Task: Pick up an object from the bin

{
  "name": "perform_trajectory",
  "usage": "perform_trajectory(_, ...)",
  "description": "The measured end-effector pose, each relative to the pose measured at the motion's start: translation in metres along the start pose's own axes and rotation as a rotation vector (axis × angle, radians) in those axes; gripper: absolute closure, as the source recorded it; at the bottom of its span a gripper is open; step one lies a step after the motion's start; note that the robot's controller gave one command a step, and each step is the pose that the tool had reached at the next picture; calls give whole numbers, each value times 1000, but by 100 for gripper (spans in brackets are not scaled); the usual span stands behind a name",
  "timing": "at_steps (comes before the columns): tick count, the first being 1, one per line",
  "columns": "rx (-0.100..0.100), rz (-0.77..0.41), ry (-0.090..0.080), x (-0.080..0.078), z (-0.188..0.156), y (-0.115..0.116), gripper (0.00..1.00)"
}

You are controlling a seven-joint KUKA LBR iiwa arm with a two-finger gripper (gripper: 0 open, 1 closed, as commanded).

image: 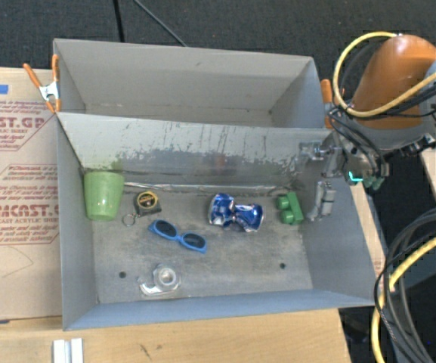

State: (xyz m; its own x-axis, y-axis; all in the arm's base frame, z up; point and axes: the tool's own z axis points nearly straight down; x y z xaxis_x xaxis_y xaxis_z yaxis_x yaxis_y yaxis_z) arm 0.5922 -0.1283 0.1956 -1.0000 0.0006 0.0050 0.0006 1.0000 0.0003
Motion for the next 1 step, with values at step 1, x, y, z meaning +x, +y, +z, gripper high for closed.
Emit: perform_trajectory(1,-3,41,1,7,131,28,0)
